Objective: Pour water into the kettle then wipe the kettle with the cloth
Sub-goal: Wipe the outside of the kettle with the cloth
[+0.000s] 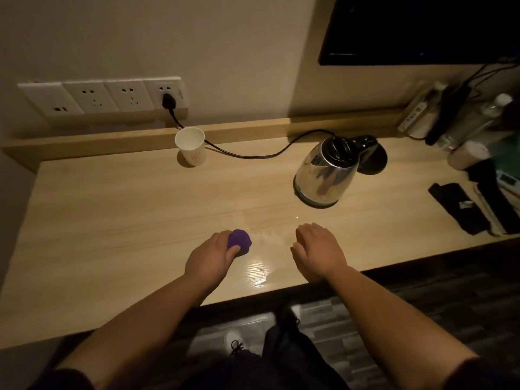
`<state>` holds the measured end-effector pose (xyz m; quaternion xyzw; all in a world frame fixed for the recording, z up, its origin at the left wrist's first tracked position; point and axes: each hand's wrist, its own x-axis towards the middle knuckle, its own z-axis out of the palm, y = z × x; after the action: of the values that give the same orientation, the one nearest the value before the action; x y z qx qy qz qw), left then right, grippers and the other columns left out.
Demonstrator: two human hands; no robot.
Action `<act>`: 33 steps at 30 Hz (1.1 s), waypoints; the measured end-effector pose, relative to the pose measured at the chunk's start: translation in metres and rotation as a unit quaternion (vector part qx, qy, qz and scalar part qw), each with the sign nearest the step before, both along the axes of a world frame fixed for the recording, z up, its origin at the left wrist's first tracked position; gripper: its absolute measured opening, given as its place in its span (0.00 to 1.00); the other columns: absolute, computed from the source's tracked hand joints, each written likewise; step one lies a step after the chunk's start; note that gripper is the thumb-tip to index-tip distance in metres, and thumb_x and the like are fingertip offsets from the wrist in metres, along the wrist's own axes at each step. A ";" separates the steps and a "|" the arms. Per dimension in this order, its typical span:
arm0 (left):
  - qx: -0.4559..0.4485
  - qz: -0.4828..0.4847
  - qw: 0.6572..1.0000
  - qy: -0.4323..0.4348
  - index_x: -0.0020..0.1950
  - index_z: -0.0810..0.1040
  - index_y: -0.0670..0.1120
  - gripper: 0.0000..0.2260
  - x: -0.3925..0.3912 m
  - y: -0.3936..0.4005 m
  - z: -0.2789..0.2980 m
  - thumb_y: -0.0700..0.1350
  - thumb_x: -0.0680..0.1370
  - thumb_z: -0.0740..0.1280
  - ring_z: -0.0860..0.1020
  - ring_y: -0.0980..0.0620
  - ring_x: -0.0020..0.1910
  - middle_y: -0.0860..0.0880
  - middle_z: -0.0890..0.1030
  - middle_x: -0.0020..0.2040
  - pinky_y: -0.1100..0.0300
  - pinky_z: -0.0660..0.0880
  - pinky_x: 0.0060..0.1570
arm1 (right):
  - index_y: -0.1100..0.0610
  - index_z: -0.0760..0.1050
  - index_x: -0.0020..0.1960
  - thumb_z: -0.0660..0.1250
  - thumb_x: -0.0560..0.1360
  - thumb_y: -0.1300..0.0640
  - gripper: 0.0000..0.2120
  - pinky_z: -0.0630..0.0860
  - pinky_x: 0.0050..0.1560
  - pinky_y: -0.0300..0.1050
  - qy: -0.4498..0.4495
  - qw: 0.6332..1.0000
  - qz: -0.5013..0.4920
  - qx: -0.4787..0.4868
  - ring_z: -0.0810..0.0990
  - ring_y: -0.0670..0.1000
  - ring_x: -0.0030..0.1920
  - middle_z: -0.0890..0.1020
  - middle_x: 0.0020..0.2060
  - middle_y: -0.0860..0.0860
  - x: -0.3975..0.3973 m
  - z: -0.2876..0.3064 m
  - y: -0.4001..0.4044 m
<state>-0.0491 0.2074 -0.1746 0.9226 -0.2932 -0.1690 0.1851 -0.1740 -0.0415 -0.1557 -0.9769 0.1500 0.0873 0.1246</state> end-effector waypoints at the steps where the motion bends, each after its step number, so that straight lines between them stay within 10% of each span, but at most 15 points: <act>1: -0.007 0.005 1.000 0.013 0.69 0.69 0.50 0.20 0.003 -0.010 0.000 0.57 0.81 0.57 0.77 0.49 0.53 0.50 0.77 0.61 0.55 0.74 0.47 | 0.58 0.74 0.66 0.58 0.81 0.49 0.19 0.69 0.64 0.51 -0.023 0.999 -0.049 0.002 0.75 0.57 0.61 0.79 0.61 0.56 0.000 0.003 -0.014; 6: -0.027 0.017 0.999 0.029 0.67 0.70 0.49 0.19 0.013 -0.056 0.005 0.58 0.81 0.56 0.78 0.48 0.53 0.50 0.77 0.60 0.54 0.75 0.48 | 0.56 0.75 0.65 0.56 0.82 0.46 0.19 0.76 0.56 0.53 -0.147 0.876 -0.428 0.164 0.79 0.59 0.57 0.81 0.58 0.56 0.029 0.043 -0.085; 11: -0.030 0.039 0.998 0.036 0.67 0.70 0.48 0.19 0.020 -0.096 0.010 0.57 0.81 0.57 0.78 0.50 0.51 0.49 0.78 0.59 0.56 0.75 0.46 | 0.55 0.62 0.76 0.54 0.81 0.39 0.29 0.72 0.60 0.54 -0.259 0.763 -0.506 0.308 0.75 0.56 0.63 0.75 0.65 0.55 0.101 0.102 -0.139; 22: -0.043 0.136 0.989 0.025 0.65 0.72 0.50 0.18 0.031 -0.133 0.025 0.58 0.81 0.56 0.76 0.52 0.47 0.51 0.78 0.56 0.58 0.71 0.41 | 0.54 0.52 0.80 0.68 0.76 0.52 0.38 0.74 0.55 0.52 0.043 0.941 -0.190 0.278 0.74 0.60 0.60 0.70 0.70 0.59 0.197 0.137 -0.166; 28: -0.114 0.203 0.972 0.036 0.66 0.71 0.50 0.18 0.029 -0.150 0.044 0.58 0.81 0.57 0.76 0.54 0.49 0.52 0.79 0.55 0.57 0.74 0.46 | 0.51 0.54 0.80 0.65 0.78 0.40 0.37 0.71 0.64 0.57 0.045 0.941 -0.107 0.318 0.70 0.61 0.69 0.67 0.74 0.56 0.212 0.133 -0.150; 33: -0.174 0.228 0.957 0.046 0.67 0.70 0.50 0.18 0.044 -0.170 0.065 0.57 0.81 0.58 0.75 0.55 0.50 0.54 0.78 0.55 0.60 0.72 0.47 | 0.54 0.65 0.74 0.60 0.78 0.36 0.32 0.74 0.51 0.50 0.025 0.936 -0.123 0.330 0.76 0.53 0.52 0.77 0.63 0.55 0.210 0.127 -0.150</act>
<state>-0.0049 0.0373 -0.1100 0.9097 -0.0908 -0.1106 0.3898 0.0358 -0.1916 -0.0284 -0.8521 0.2350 0.1402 0.4462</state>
